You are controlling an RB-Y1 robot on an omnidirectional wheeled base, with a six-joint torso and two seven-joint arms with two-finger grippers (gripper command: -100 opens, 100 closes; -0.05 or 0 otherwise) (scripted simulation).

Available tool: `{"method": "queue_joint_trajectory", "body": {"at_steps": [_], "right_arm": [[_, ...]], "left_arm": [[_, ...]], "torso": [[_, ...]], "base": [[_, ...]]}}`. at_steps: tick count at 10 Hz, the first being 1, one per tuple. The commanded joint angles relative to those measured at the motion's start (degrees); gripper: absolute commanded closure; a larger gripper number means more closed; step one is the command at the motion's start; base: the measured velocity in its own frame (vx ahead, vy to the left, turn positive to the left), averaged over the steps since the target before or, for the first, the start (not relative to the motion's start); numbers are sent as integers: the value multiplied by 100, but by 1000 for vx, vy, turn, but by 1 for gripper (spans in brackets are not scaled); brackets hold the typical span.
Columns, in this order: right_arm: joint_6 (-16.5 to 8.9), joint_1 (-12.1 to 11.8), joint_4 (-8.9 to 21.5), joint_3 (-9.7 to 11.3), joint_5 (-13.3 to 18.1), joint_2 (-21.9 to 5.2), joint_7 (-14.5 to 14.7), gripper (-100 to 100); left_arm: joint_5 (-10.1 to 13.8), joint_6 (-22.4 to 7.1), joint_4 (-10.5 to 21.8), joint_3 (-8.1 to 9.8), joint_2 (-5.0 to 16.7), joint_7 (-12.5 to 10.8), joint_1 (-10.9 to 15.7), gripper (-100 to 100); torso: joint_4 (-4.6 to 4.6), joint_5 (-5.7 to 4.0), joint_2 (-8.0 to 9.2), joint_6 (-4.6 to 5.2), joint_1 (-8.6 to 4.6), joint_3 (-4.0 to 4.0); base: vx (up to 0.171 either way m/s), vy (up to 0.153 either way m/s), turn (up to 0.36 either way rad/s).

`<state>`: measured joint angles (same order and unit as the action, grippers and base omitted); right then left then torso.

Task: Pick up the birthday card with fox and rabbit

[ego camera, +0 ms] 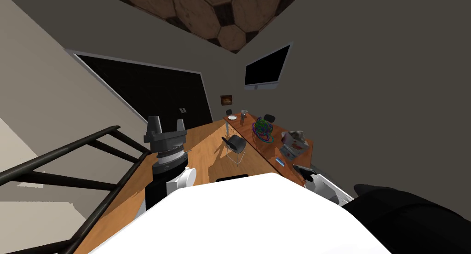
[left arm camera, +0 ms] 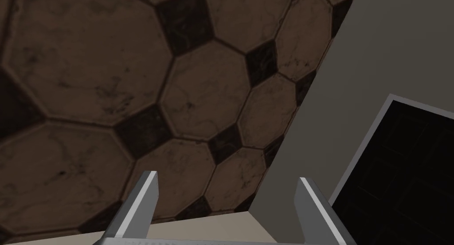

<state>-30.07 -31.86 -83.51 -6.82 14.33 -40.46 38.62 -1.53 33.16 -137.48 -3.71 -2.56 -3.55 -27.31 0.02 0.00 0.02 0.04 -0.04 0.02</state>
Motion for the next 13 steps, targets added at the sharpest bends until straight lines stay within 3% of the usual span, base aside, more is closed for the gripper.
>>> {"method": "queue_joint_trajectory", "body": {"at_steps": [1, 5, 6, 9, 10, 11, 12, 13], "right_arm": [[-126, 1, 281, -15, 114, -151, 152, -100], [-428, 134, 837, 5, 284, -533, 463, -100], [-428, 134, 837, 5, 284, -533, 463, -100], [-547, 276, 1254, 86, 380, -685, 644, -100], [-501, 310, 1239, 79, 401, -644, 596, -100], [-511, 319, 1252, 84, 404, -647, 610, 0], [-224, 537, 1537, 179, 690, -697, 322, -100], [-205, 537, 1671, 179, 868, -697, 188, -100]], "left_arm": [[0, 0, 0, 0, 0, 0, 0, 0], [0, 0, 0, 0, 0, 0, 0, 0], [0, 0, 0, 0, 0, 0, -1, 0], [0, 0, 0, 0, 0, 0, 0, 0], [0, 0, 0, 1, 0, 0, -1, 0], [0, 0, -1, 1, 0, 0, -2, 0], [0, 0, 0, 1, 0, 0, -1, 0], [0, 0, -1, 1, 0, 0, -2, 0]], "torso": [[0, 0, 0, 0, 0, 0], [-1, 1, -3, 2, 3, -2], [-1, 0, -6, 3, 2, -3], [-2, -1, -9, -1, 0, -5], [-3, -2, -12, 2, -3, -7], [-2, -2, -7, 10, -4, -4], [-1, -2, -3, 9, -4, -2], [-4, -2, -17, 12, -2, -9]], "base": [[-12, 23, 366], [-2, 21, 283], [9, 7, 77], [13, 10, 263], [11, -4, 51], [0, 0, 0], [57, 5, -165], [76, 26, -104]]}}
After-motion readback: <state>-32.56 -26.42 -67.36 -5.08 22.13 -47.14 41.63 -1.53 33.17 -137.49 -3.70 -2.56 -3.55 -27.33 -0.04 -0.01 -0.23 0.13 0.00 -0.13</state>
